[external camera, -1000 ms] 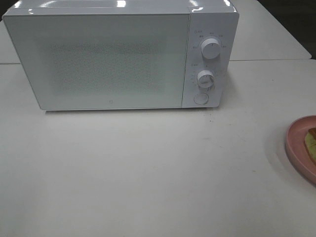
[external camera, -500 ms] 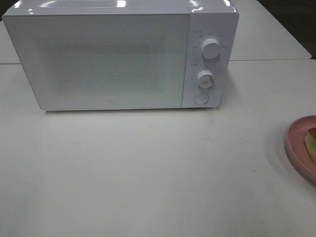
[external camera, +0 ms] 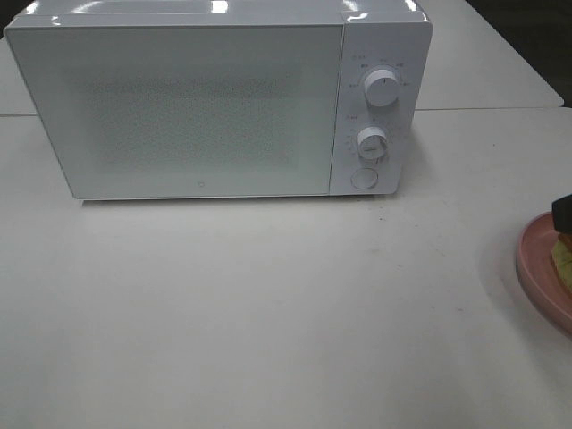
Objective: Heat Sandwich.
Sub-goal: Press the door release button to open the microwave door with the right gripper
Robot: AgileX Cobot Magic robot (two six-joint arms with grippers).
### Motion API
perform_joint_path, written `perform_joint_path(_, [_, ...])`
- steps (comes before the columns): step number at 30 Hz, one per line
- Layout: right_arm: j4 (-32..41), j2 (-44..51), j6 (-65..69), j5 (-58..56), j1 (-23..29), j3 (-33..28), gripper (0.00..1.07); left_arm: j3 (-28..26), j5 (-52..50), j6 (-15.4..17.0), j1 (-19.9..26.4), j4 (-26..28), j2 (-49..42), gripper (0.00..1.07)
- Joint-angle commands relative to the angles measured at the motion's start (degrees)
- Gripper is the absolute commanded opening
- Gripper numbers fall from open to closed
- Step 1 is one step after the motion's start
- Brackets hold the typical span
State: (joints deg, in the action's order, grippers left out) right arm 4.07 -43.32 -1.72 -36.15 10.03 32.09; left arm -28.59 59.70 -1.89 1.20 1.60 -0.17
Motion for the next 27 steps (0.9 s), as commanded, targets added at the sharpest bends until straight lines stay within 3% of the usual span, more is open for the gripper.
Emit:
perform_joint_path(1, [2.9, -4.0, -2.7, 5.1, 0.2, 0.3, 0.83, 0.2, -0.3, 0.2, 0.1, 0.0, -1.7, 1.02])
perform_joint_path(13, [3.1, -14.1, -2.8, 17.1, 0.4, 0.3, 0.82, 0.2, -0.3, 0.2, 0.1, 0.0, -1.7, 1.02])
perform_joint_path(20, [0.8, -19.9, -2.8, 28.7, 6.2, -0.8, 0.81, 0.2, -0.3, 0.2, 0.1, 0.0, -1.7, 1.02])
perform_joint_path(27, [1.2, -23.5, -0.7, 37.0, 8.4, -2.9, 0.79, 0.2, -0.3, 0.2, 0.1, 0.0, -1.7, 1.02])
